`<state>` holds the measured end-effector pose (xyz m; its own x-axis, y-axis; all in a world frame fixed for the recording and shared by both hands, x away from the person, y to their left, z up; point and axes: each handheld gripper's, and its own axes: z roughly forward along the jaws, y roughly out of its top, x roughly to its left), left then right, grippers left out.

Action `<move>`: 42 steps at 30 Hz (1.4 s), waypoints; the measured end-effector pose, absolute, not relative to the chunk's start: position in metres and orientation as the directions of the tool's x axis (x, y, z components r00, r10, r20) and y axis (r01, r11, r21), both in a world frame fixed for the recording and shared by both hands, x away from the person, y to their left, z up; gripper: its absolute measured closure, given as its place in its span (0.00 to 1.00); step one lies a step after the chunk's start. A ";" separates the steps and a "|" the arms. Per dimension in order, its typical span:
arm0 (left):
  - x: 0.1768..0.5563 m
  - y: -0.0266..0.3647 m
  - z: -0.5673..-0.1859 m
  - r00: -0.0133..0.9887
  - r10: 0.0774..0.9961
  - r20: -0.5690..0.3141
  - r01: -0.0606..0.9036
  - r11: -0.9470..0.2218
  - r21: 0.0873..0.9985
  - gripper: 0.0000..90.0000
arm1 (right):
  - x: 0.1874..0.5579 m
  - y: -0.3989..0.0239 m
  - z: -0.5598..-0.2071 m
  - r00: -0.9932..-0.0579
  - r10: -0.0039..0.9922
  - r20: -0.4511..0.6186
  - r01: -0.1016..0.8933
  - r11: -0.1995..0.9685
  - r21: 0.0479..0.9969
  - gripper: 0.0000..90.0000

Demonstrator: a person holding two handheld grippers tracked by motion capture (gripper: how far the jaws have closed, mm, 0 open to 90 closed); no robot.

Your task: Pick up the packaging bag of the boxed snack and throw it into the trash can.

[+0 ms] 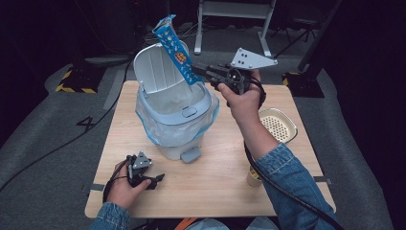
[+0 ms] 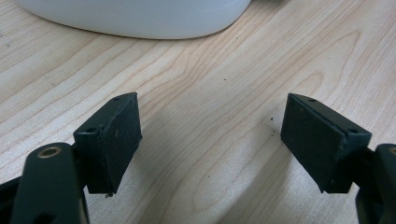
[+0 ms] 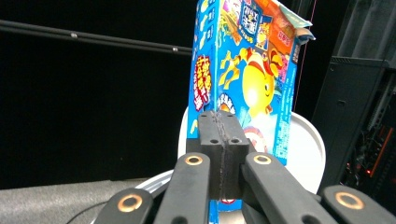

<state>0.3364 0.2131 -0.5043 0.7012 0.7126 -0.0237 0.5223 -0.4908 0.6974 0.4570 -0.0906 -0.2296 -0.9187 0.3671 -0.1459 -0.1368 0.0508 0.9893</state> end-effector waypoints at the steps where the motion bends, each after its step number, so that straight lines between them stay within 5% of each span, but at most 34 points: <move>1: 0.336 0.213 -0.504 0.702 0.712 -0.024 0.522 -0.491 0.697 0.23 | 0.457 -0.088 -0.231 -0.919 0.368 -0.143 -0.132 0.056 0.990 1.00; 20: 0.336 0.213 -0.504 0.702 0.712 -0.023 0.521 -0.491 0.698 0.23 | 0.454 -0.045 -0.275 -0.912 0.379 -0.157 -0.075 0.224 0.972 0.93; 23: 0.336 0.213 -0.504 0.704 0.710 -0.021 0.519 -0.494 0.697 0.23 | 0.453 -0.041 -0.286 -0.908 0.397 -0.132 -0.040 0.232 0.972 0.68; 30: 0.336 0.213 -0.504 0.703 0.711 -0.019 0.519 -0.494 0.697 0.23 | 0.449 -0.054 -0.275 -0.905 0.410 -0.113 -0.042 0.179 0.983 0.46; 42: 0.336 0.213 -0.504 0.704 0.710 -0.021 0.519 -0.494 0.697 0.23 | 0.438 -0.104 -0.261 -0.912 0.398 -0.102 0.017 0.285 0.958 0.37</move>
<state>0.3363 0.2134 -0.5043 0.7040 0.7099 -0.0214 0.5194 -0.4941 0.6972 0.4381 -0.1035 -0.2614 -0.9119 0.3976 -0.1022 0.0168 0.2851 0.9584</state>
